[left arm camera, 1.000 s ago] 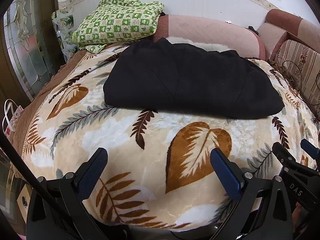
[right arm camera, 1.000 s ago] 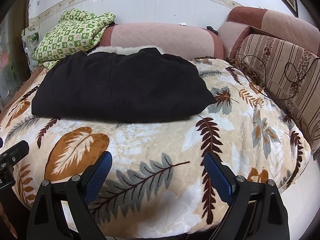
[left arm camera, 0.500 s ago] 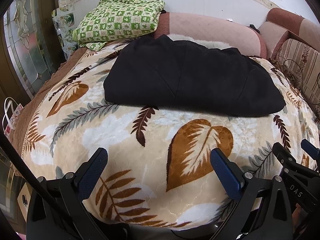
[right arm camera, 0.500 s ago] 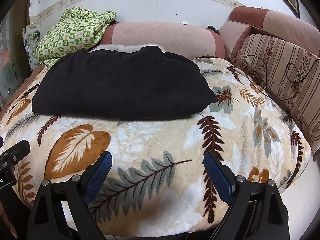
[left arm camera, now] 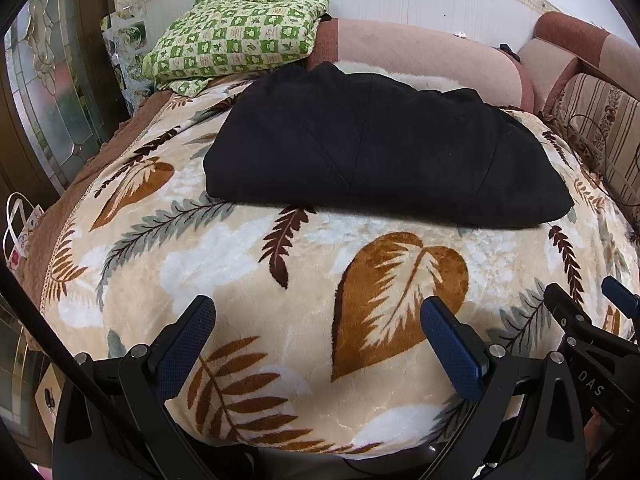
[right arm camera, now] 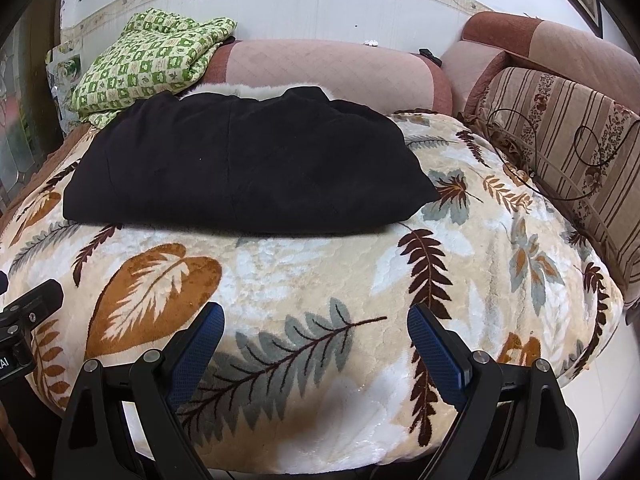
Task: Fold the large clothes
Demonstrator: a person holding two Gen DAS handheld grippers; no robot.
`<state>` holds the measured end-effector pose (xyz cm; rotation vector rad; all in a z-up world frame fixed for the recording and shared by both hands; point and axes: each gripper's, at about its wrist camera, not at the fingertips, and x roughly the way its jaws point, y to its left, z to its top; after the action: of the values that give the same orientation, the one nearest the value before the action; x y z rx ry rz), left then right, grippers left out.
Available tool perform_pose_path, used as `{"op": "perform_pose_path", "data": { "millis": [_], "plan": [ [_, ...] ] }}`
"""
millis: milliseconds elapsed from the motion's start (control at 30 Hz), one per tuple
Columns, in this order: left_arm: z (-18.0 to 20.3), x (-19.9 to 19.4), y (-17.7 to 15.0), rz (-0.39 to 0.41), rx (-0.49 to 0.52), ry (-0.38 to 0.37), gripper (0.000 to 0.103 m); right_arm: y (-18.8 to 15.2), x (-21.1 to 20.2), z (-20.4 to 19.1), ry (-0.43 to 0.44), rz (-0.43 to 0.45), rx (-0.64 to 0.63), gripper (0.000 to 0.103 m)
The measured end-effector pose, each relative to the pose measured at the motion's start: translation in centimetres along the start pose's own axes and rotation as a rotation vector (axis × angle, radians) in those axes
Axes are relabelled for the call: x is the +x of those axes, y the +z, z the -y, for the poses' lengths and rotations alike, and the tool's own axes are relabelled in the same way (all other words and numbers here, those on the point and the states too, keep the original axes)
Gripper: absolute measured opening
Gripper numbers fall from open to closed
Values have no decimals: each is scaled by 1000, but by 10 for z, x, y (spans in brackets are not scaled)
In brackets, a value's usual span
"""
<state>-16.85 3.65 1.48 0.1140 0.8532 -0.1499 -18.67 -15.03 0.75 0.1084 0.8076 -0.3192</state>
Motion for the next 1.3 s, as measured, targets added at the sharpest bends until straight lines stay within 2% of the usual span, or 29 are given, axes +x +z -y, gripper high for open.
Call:
{"op": "perform_pose_path", "data": {
  "millis": [1300],
  "plan": [
    [-1,6,-4,-12,5,-5,102,-1,4,-2,3,-3,-14,95]
  ]
}}
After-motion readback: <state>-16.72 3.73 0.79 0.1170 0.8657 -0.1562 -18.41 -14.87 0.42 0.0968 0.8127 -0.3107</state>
